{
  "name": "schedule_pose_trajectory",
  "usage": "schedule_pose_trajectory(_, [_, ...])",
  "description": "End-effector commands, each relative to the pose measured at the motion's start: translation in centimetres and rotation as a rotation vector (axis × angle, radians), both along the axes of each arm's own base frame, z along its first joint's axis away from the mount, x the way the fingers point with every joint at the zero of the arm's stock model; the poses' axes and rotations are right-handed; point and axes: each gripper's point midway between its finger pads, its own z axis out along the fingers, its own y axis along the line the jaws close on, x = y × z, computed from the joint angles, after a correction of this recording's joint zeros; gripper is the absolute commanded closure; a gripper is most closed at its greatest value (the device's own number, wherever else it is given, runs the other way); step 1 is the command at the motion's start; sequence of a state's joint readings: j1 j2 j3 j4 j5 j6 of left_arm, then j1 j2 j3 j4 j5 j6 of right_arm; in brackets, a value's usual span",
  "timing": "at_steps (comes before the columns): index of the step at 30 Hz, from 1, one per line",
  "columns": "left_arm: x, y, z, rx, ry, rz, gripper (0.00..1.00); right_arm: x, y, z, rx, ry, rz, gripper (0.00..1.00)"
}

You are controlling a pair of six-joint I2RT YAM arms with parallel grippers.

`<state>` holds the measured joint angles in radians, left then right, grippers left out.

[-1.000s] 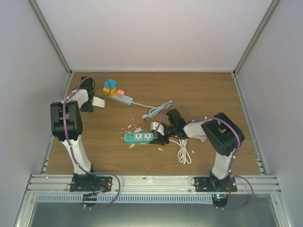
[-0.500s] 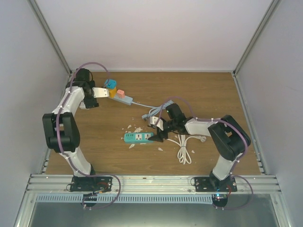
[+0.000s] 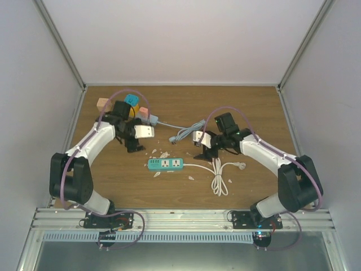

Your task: Pull the plug off the socket

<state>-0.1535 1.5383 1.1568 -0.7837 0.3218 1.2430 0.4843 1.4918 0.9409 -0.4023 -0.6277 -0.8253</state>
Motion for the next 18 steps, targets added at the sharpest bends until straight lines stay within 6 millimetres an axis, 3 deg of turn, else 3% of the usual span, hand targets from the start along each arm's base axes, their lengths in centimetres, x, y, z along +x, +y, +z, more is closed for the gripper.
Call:
schedule_pose_trajectory(1, [-4.0,-3.7,-1.0,-0.126,0.087,-0.068,0.02,-3.1,-4.2,-2.2,-0.166,0.088,-0.017,0.16])
schedule_pose_trajectory(7, [-6.9,-5.2,-3.0,-0.168,0.177,-0.122,0.05,-5.3,-5.8,-3.5,-0.212,0.126,-0.041,0.16])
schedule_pose_trajectory(18, [-10.9,-6.7,-6.8,-0.176,0.282,-0.171,0.07,-6.6,-7.0,-7.5,-0.299,0.205,-0.049,0.16])
